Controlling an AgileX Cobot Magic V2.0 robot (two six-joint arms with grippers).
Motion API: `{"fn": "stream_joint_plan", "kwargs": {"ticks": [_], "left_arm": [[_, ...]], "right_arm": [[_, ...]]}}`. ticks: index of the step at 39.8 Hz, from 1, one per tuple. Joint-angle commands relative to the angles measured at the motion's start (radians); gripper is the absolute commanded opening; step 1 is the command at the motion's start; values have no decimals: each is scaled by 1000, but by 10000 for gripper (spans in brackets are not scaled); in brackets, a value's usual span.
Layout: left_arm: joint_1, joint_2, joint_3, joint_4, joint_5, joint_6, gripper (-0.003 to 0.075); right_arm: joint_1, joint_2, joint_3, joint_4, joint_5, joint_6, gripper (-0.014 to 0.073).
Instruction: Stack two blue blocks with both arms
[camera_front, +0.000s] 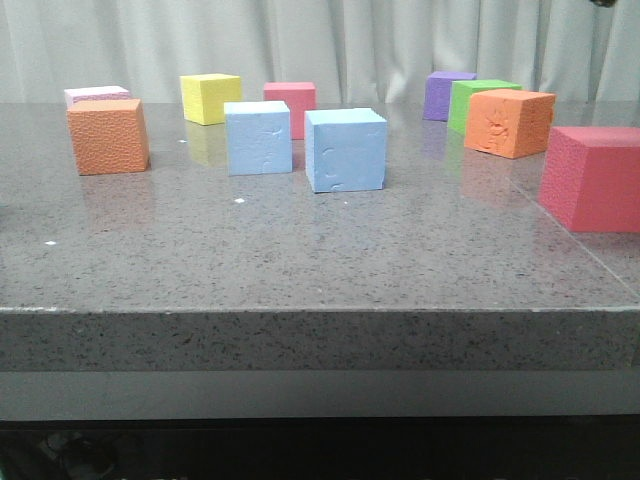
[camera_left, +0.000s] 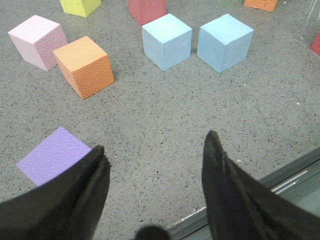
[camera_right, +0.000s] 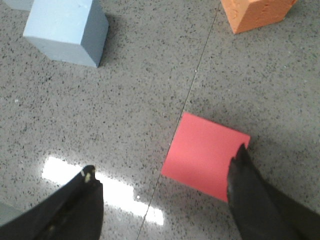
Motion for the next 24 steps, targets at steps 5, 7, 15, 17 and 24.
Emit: {"fn": "stream_joint_plan", "kwargs": {"ticks": [5, 7, 15, 17, 24], "left_arm": [[-10, 4, -28, -3, -64, -3, 398], [-10, 4, -24, -3, -64, -3, 398], [-10, 20, 6, -3, -64, -3, 398], [-10, 36, 3, -12, -75, -3, 399], [-10, 130, -52, -27, -69, -3, 539]], "right_arm": [[-2, -197, 135, 11, -157, -52, 527], [-2, -233, 173, 11, -168, -62, 527], [-2, -407, 293, 11, -196, -67, 527], [-2, -429, 309, 11, -202, -67, 527], [-2, -455, 311, 11, -222, -67, 527]]}}
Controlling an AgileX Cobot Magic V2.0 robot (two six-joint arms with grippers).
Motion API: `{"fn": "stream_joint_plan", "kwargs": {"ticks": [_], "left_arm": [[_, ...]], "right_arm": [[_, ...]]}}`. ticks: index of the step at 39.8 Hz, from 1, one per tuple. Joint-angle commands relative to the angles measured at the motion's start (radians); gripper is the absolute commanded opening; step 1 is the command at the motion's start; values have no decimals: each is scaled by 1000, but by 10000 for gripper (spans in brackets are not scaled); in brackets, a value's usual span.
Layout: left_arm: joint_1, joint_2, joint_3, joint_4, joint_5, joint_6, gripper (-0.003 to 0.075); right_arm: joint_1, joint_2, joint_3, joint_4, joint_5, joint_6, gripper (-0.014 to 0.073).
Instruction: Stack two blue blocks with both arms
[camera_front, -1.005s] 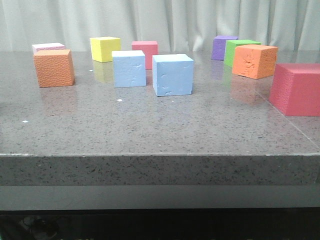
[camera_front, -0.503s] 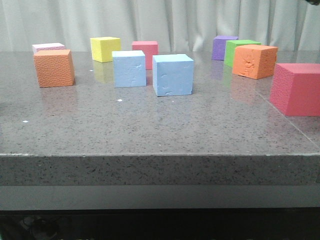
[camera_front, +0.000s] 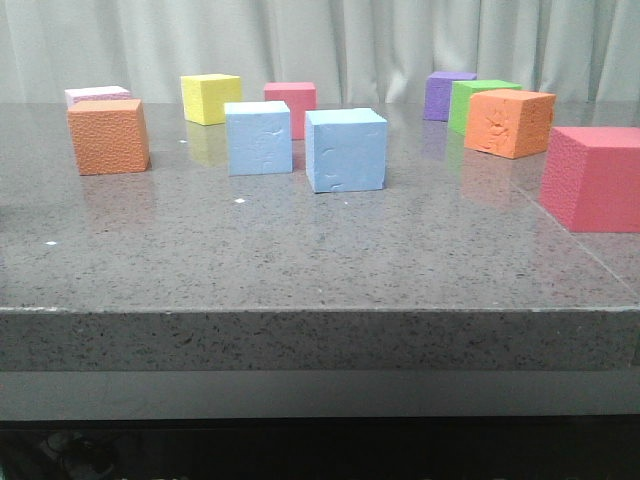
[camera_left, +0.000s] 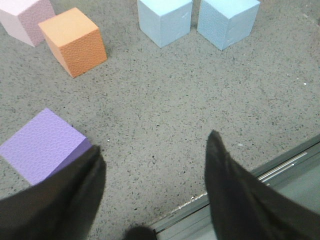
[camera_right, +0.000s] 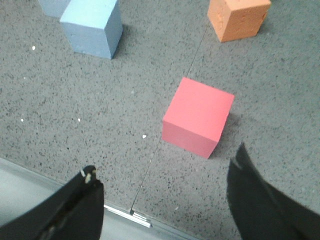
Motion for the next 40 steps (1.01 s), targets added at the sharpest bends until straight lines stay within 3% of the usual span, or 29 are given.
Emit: {"fn": "stream_joint_plan", "kwargs": {"ticks": [1, 7, 24, 33, 36, 40], "left_arm": [[-10, 64, -72, -12, -69, -3, 578], [-10, 180, -166, -15, -71, -3, 676], [-10, 570, -556, -82, -56, -7, 675], [-27, 826, -826, -73, 54, -50, 675], [-58, 893, -909, 2, 84, -126, 675], [-115, 987, -1017, 225, 150, -329, 675]], "right_arm": [[-2, -10, -25, 10, -80, -12, 527], [-2, -10, -25, 10, -71, -12, 527], [-2, -10, -25, 10, -71, -12, 527], [-2, -10, -25, 10, -71, -12, 527], [-2, -10, -25, 10, -71, -12, 527], [-2, -10, -25, 10, -71, -12, 527]]}}
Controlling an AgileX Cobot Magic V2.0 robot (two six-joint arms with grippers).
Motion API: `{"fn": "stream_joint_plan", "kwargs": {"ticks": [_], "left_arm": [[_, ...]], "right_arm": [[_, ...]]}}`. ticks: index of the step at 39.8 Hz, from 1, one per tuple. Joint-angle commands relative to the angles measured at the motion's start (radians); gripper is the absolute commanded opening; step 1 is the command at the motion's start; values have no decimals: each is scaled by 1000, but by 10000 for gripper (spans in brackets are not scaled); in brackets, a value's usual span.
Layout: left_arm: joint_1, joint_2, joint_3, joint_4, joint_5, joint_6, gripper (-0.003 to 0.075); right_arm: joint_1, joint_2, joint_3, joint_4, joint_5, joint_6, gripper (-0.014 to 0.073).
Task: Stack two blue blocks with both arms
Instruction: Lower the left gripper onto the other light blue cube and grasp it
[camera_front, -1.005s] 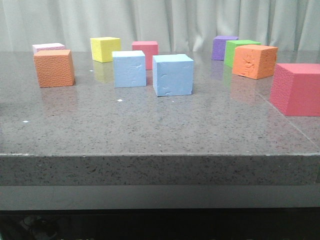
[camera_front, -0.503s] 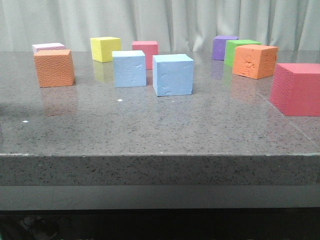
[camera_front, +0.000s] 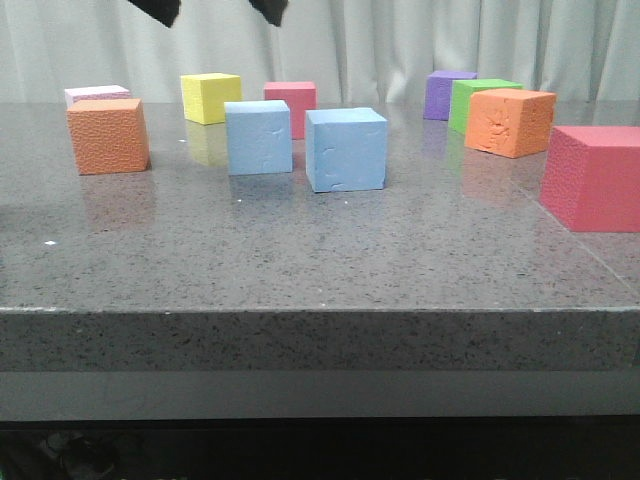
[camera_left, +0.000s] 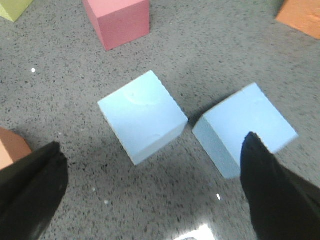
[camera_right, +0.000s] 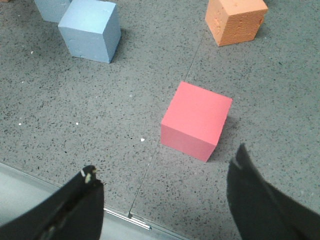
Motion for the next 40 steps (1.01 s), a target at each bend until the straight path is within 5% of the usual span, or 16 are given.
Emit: {"fn": "stream_joint_plan", "kwargs": {"ticks": [1, 16, 40], "left_arm": [[-44, 26, -112, 167, 14, -169, 675], [-34, 217, -316, 166, 118, -316, 675], [13, 264, -317, 139, 54, -363, 674]], "right_arm": [[-2, -8, -25, 9, -67, -12, 527], [-2, -8, -25, 9, -67, -12, 527], [-2, -8, -25, 9, -68, -12, 527]]}}
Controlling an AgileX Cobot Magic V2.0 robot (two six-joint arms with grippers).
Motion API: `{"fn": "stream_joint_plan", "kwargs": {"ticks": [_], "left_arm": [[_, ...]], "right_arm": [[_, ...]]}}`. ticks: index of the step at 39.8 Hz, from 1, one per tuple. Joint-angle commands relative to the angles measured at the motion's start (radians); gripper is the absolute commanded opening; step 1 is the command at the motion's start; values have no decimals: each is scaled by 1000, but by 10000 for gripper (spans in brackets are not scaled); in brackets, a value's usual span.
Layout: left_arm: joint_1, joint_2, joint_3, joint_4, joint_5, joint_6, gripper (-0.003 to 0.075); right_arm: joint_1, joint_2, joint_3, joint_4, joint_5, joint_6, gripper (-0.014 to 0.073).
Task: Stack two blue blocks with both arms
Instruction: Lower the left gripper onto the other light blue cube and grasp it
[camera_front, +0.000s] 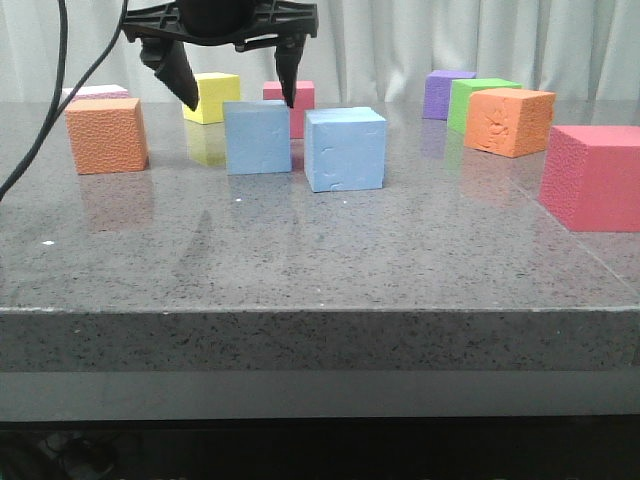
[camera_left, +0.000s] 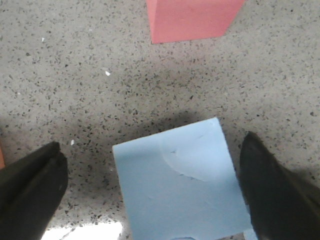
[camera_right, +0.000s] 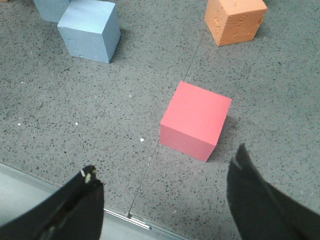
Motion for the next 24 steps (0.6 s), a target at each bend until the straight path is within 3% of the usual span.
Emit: {"fn": "stream_joint_plan", "kwargs": {"ticks": [1, 13, 24], "left_arm": [[0, -62, -33, 8, -52, -12, 674], [-19, -51, -33, -3, 3, -7, 669], [-44, -42, -33, 44, 24, -36, 599]], "right_arm": [[-2, -8, -25, 9, -68, -12, 527], [-2, -8, -25, 9, -68, -12, 527], [-2, -8, -25, 9, -68, -12, 527]]}}
